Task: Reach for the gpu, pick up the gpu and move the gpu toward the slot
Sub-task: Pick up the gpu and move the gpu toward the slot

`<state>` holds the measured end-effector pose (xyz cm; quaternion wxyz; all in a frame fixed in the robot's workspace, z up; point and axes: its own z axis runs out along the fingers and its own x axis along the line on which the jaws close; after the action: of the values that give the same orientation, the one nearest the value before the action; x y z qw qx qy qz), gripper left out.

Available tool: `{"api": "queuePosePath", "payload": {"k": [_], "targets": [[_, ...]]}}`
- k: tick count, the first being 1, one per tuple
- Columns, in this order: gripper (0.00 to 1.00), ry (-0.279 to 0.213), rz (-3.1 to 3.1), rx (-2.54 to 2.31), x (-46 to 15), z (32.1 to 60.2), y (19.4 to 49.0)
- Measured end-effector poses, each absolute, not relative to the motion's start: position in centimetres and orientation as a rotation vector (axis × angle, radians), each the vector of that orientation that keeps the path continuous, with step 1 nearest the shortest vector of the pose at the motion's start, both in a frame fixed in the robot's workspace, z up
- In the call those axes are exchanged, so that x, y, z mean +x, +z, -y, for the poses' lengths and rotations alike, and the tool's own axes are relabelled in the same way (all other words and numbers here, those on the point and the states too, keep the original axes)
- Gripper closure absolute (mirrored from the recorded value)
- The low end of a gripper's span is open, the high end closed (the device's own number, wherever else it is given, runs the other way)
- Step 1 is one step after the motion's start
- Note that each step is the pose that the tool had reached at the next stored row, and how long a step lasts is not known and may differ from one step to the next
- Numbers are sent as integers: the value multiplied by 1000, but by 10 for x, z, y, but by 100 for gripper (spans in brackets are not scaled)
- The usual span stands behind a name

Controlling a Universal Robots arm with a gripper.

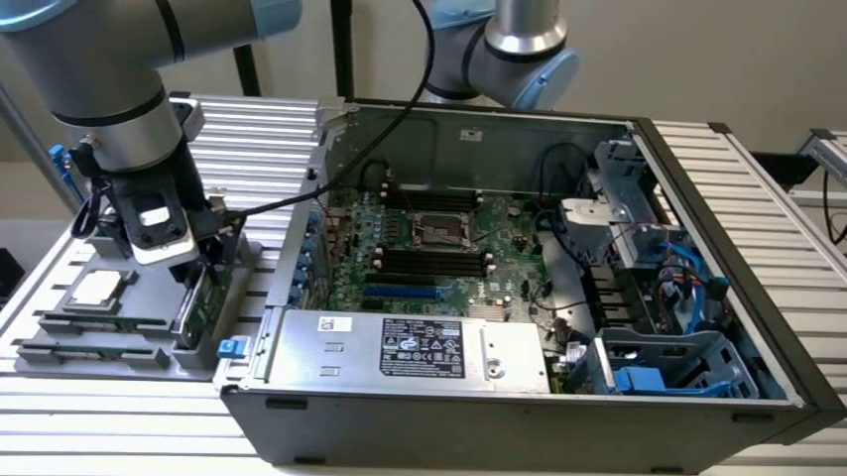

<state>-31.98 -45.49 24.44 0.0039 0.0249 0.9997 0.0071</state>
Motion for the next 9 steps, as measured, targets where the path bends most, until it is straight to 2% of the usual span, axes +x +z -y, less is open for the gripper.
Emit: {"api": "queuePosePath", "payload": {"k": [9], "targets": [[52,22,-3133,66,-320,455,242]]}}
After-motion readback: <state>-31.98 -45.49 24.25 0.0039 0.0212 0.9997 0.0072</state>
